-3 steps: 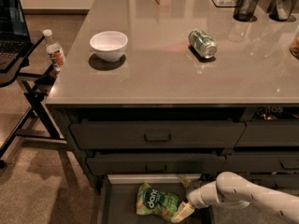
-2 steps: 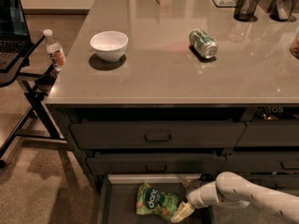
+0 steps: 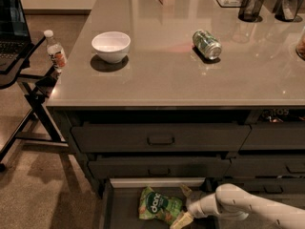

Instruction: Pick green rice chip bag from bottom drawer and place on counter

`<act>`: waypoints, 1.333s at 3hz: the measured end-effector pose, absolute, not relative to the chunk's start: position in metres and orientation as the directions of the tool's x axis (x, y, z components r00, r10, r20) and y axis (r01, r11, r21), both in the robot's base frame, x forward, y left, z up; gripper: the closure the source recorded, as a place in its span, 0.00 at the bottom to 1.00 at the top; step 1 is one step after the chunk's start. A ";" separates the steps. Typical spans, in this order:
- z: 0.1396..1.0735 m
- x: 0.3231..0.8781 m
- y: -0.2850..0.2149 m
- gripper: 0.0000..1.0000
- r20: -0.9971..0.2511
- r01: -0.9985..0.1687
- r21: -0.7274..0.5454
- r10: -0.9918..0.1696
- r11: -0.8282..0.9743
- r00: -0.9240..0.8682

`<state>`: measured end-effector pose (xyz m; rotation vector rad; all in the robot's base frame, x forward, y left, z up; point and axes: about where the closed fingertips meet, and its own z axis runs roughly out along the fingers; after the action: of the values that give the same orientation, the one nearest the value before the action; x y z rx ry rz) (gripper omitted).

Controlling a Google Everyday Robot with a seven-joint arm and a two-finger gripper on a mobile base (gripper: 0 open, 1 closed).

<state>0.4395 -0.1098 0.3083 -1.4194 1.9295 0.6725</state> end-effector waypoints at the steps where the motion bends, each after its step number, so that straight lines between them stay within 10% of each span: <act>1: 0.274 0.439 -0.108 0.00 -0.756 -0.945 0.068 -0.601 0.319 -0.258; 4: 0.206 0.458 -0.092 0.00 -0.795 -0.914 0.088 -0.525 0.395 -0.303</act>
Offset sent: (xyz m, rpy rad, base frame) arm -0.0020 0.0028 -0.0959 0.0684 0.0726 -0.0965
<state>0.4582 -0.0918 0.2062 -1.2294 1.9629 0.7193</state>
